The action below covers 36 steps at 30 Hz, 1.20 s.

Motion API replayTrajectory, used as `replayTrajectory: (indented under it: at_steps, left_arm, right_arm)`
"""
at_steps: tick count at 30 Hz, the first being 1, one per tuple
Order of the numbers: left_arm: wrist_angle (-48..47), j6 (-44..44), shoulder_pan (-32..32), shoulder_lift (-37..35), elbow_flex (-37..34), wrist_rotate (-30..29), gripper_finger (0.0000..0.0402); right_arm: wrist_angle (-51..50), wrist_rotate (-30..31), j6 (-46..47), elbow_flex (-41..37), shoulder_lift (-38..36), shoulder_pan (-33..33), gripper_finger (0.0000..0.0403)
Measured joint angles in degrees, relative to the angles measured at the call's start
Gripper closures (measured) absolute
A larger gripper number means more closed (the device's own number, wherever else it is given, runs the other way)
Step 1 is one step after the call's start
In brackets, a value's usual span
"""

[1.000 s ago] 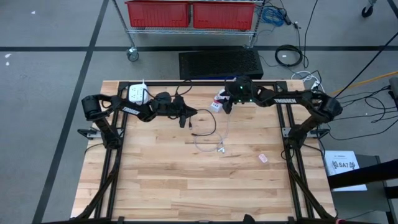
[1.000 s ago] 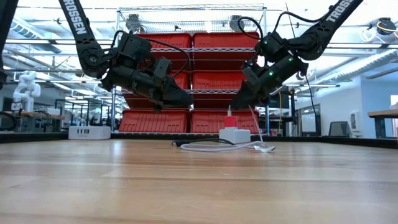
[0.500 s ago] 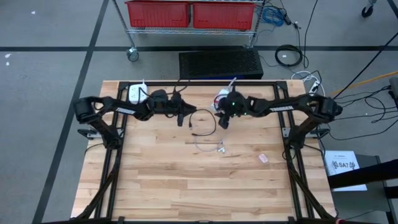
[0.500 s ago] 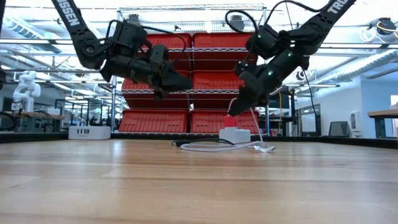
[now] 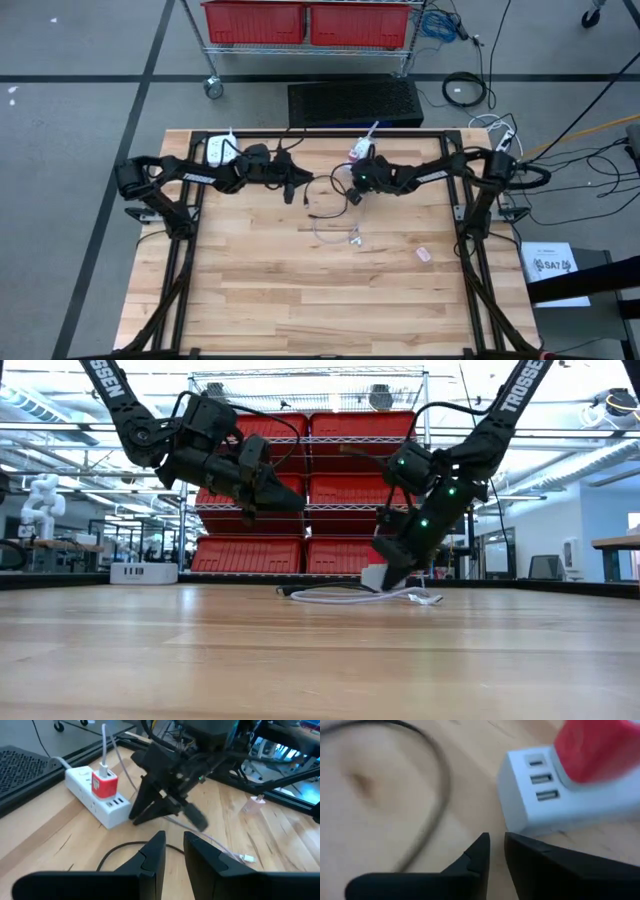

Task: Insert USB
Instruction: Adjust the right white outlet extension towards the top of the table

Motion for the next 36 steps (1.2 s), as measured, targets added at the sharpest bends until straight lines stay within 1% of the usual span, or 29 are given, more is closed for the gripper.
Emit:
replayTrajectory:
  at_steps: [2,5,9,11,14,15,17,18,19,21,24,26,29,31,34,36]
  left_arm:
    - [0.11,0.00,0.00,0.00,0.00,0.00,0.0327]
    - [0.11,-0.06,0.45,0.00,0.00,0.00,0.0327]
    - [-2.40,-0.28,1.61,-0.55,0.00,-0.22,0.0327]
    - [-5.35,-0.52,2.36,-1.83,0.00,-1.33,0.0327]
    - [-11.82,0.05,3.57,-4.83,0.00,-5.72,0.0327]
    - [-13.46,0.32,3.99,-5.90,0.00,-7.48,0.0327]
    - [-16.98,0.90,4.87,-8.10,0.00,-10.07,0.0327]
    - [-18.22,1.46,5.37,-8.94,0.00,-11.21,0.0327]
    - [-19.79,1.62,5.88,-9.76,0.00,-12.17,0.0327]
    - [-21.85,1.63,6.77,-10.99,0.00,-13.77,0.0327]
    - [-24.24,1.57,7.61,-12.07,0.00,-14.99,0.0327]
    - [-24.94,1.55,7.84,-12.11,0.00,-15.36,0.0327]
    - [-26.39,1.55,7.85,-12.13,0.00,-15.45,0.0327]
    - [-27.30,1.53,7.83,-12.13,0.00,-16.46,0.0327]
    - [-29.13,1.44,7.85,-12.13,0.00,-17.60,0.0327]
    - [-29.75,1.46,7.82,-12.13,0.00,-17.84,0.0327]
  right_arm:
    - [-3.77,1.33,1.63,0.08,-0.82,-0.74,0.0351]
    - [-9.31,0.64,4.15,0.21,-1.63,-2.92,0.0351]
    - [-11.30,-0.37,4.08,-1.69,-3.38,-5.57,0.0351]
    - [-11.36,-2.42,3.41,-3.23,-5.17,-6.69,0.0352]
    - [-12.03,-4.89,1.34,-5.27,-8.79,-7.14,0.0352]
    - [-11.35,-7.27,0.06,-5.93,-9.81,-7.05,0.0352]
    - [-6.40,-12.14,-0.95,-7.05,-10.92,-6.07,0.0353]
    - [-2.81,-13.21,-1.11,-7.13,-10.94,-5.25,0.0353]
    - [0.21,-13.02,-1.29,-7.13,-10.72,-4.36,0.0353]
    - [6.03,-10.71,-1.56,-7.13,-9.21,-2.90,0.0353]
    - [14.27,-8.55,-1.65,-7.08,-6.17,-1.70,0.0353]
    - [16.17,-6.97,-1.16,-5.96,-4.23,-1.67,0.0353]
    - [14.94,-3.68,-0.98,-4.72,-1.20,-2.68,0.0353]
    - [12.60,-1.32,-0.19,-3.89,-0.77,-3.27,0.0353]
    - [5.01,3.62,2.19,-3.71,-1.93,-4.18,0.0353]
    - [-0.52,4.82,2.86,-3.89,-3.81,-4.78,0.0354]
